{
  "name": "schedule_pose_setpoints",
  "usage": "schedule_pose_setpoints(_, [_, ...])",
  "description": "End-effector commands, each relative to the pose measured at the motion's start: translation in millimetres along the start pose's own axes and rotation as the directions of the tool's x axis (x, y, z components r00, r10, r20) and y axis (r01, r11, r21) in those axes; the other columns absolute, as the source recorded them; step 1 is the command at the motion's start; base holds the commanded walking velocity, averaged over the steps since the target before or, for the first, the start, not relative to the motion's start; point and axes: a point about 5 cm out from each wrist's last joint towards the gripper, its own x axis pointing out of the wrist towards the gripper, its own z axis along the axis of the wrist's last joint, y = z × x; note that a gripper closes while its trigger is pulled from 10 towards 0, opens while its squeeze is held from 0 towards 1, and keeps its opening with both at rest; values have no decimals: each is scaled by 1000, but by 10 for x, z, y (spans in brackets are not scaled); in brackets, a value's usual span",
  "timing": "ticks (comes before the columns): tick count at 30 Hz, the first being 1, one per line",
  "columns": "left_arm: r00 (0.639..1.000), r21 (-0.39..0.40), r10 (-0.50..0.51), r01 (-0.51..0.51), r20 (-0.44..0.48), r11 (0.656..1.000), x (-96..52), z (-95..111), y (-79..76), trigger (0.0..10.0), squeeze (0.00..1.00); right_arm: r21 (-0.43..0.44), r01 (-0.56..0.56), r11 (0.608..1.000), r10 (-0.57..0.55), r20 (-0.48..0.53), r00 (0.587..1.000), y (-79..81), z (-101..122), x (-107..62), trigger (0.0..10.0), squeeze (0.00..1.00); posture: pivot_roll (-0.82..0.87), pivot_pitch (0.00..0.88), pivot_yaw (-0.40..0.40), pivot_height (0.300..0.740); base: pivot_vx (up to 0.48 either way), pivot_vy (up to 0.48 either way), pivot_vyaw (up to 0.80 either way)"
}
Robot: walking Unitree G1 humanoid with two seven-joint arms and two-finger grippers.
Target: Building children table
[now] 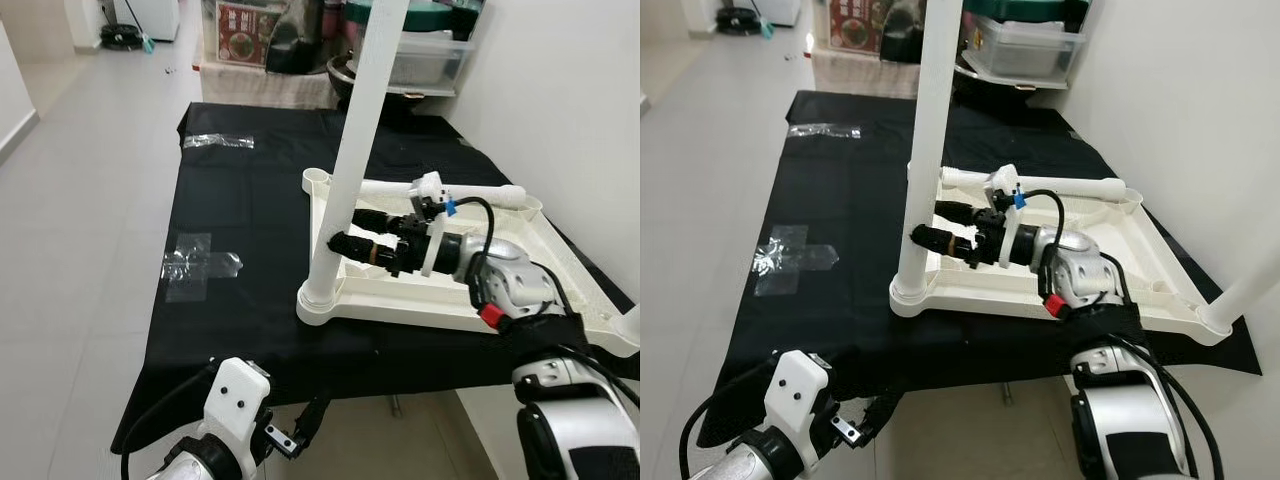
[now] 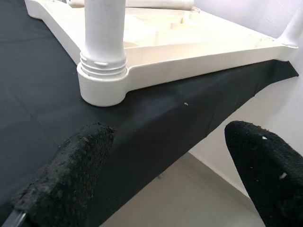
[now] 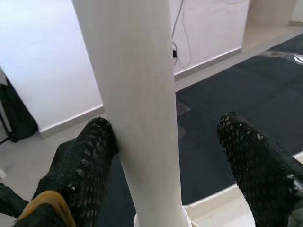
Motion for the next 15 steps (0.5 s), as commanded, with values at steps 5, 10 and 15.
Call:
schedule_pose_setpoints(5, [1000, 2, -12, 12, -2, 1000, -6, 12, -43, 10000, 0, -7, -73, 997, 73, 46, 996, 41, 97, 96, 10000, 0, 126, 131, -161, 740, 0, 0, 0])
schedule_pose_setpoints(10, [1000, 5, -16, 16, -2, 1000, 0, 12, -49, 10000, 0, -9, -114, 993, 114, 48, 992, 98, 87, 249, 10000, 0, 131, 128, -166, 740, 0, 0, 0])
schedule_pose_setpoints(15, [1000, 6, -15, 15, 0, 1000, 3, 15, -52, 10000, 0, -11, -139, 990, 139, 42, 989, 174, 29, 466, 10000, 0, 130, 129, -167, 740, 0, 0, 0])
